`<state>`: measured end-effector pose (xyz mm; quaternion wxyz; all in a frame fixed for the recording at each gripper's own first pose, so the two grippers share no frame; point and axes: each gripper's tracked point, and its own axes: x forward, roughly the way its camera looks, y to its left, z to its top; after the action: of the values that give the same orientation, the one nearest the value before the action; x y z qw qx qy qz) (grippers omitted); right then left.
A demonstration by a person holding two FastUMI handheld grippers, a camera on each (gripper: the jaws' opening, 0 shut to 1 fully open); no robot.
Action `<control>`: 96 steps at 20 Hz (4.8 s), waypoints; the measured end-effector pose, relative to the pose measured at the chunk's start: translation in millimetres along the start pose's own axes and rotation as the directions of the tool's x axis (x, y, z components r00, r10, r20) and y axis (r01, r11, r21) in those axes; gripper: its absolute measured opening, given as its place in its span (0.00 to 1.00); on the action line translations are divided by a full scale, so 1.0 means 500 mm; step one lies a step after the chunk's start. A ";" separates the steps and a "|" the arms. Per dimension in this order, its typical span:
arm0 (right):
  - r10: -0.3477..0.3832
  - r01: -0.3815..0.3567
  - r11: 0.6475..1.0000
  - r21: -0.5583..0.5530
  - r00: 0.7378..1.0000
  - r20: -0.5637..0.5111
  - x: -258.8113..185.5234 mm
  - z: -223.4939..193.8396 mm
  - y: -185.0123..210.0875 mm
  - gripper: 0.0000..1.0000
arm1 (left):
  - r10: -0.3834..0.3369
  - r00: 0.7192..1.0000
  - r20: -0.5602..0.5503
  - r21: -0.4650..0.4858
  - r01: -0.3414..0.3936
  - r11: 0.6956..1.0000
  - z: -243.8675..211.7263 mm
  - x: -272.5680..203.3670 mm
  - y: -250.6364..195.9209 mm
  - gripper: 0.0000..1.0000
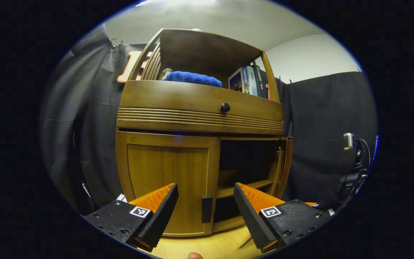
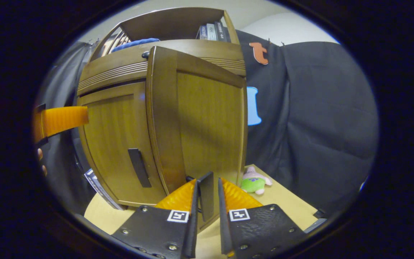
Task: Open the right door of the double-door shoe cabinet with the right hand, and open the left door with the left hand.
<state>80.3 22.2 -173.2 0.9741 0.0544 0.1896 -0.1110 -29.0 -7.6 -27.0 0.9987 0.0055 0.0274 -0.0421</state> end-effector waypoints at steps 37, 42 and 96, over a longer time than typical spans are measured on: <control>-0.272 0.276 0.959 -0.062 0.960 0.065 -0.080 0.025 -0.346 0.24 | 0.012 0.996 -0.086 0.027 -0.010 1.000 -0.103 0.077 -0.048 0.95; -0.321 0.324 0.944 -0.065 0.945 0.057 -0.093 0.037 -0.401 0.24 | 0.061 0.993 -0.103 0.041 -0.057 0.997 -0.135 0.124 -0.032 0.92; 0.010 -0.008 1.000 -0.029 0.998 0.067 -0.102 0.087 -0.289 0.28 | 0.293 0.926 -0.239 -0.042 -0.311 0.950 -0.265 0.067 0.040 0.33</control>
<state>15.6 -114.4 -123.0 0.9811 0.0374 0.1580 -0.1057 -1.1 11.1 -161.1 0.9828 -0.0249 0.1430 0.1141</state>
